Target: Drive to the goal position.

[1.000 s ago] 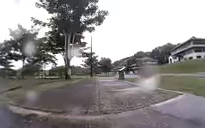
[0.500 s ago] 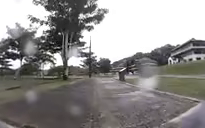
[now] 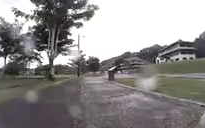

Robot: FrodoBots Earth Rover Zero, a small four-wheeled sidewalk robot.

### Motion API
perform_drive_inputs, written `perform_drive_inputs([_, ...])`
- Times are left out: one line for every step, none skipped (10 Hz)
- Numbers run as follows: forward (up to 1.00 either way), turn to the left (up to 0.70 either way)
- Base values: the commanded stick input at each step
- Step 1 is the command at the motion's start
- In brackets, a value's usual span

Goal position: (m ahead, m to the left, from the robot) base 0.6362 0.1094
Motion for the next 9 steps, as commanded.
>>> perform_drive_inputs([0.85,0.0])
perform_drive_inputs([0.85,0.0])
perform_drive_inputs([0.85,0.0])
perform_drive_inputs([0.85,0.0])
perform_drive_inputs([0.85,0.0])
perform_drive_inputs([0.85,0.0])
perform_drive_inputs([0.85,0.0])
perform_drive_inputs([0.85,0.0])
perform_drive_inputs([0.85,0.0])
